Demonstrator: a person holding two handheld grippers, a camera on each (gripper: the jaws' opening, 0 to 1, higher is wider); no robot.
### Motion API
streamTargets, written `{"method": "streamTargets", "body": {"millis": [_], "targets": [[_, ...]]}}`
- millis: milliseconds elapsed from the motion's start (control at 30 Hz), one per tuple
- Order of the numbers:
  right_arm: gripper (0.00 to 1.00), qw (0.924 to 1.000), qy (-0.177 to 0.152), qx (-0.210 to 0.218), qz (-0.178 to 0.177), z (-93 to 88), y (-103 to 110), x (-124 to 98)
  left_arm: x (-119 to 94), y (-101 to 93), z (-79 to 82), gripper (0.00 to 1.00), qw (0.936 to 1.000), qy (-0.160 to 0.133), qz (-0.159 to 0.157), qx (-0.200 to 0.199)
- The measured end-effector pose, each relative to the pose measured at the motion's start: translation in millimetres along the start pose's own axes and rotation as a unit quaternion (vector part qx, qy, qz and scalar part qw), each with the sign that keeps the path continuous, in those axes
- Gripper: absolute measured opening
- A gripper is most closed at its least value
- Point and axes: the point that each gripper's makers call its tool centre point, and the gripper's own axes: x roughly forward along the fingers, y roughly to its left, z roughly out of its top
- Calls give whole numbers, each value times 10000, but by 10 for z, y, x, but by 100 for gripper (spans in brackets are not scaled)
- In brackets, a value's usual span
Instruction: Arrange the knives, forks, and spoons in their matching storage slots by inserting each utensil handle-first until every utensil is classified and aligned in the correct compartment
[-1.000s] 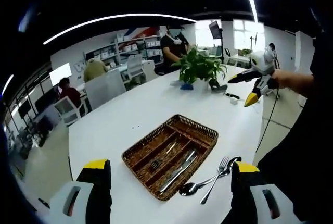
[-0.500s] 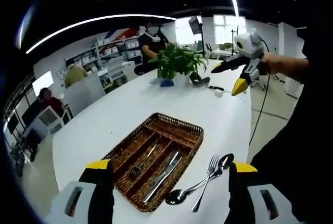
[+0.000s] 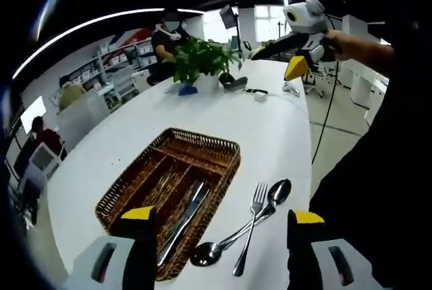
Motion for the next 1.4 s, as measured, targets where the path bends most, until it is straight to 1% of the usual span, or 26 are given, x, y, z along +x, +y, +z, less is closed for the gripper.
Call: {"method": "streamTargets", "body": {"millis": [133,300,367,400,467,500,600,667,733,867,967,1033,1067,1133,1167,1200,1300,1400], "targets": [[99,10000,6,20,-42,-14,-26,-24,82,-28,-52,78,9999,8,-93,-99],[99,10000,14,37,-40,-32,-17,-34,203,-90,-167,73,9993,50,-213,-288],[99,10000,37,29,-32,-44,-9,-31,303,-157,-270,70,9990,110,-318,-302],[99,10000,41,25,-31,-45,-8,-31,320,-171,-293,70,9989,136,-336,-305],[99,10000,46,15,-27,-45,-11,-32,407,-230,-413,70,9983,263,-407,-333],[99,10000,46,13,-27,-44,-13,-32,427,-244,-439,69,9982,271,-420,-330],[99,10000,50,-1,-32,-42,-19,-43,476,-279,-497,67,9975,290,-481,-423],[99,10000,70,-10,-39,-51,-30,-49,497,-285,-525,63,9973,284,-485,-466],[99,10000,80,-14,-35,-52,-36,-55,524,-311,-558,60,9965,296,-556,-545],[99,10000,77,-35,-31,-36,-46,-69,579,-330,-611,57,9955,269,-563,-707],[99,9999,90,-48,-44,-35,-59,-76,609,-401,-663,51,9945,369,-702,-685],[99,9999,104,-60,-49,-38,-69,-81,646,-447,-726,47,9936,467,-807,-631],[98,9999,112,-67,-51,-41,-73,-83,661,-457,-742,46,9935,489,-816,-629],[98,9999,124,-72,-47,-48,-75,-88,720,-466,-793,42,9927,509,-846,-694],[98,9999,126,-77,-48,-51,-76,-90,763,-492,-844,38,9905,566,-929,-843],[98,9999,136,-83,-48,-56,-78,-92,786,-498,-878,35,9897,621,-939,-886],[98,9998,177,-96,-52,-73,-89,-99,869,-517,-945,28,9893,724,-951,-837],[98,9998,187,-97,-72,-74,-108,-115,911,-519,-981,26,9886,784,-957,-854]]}}
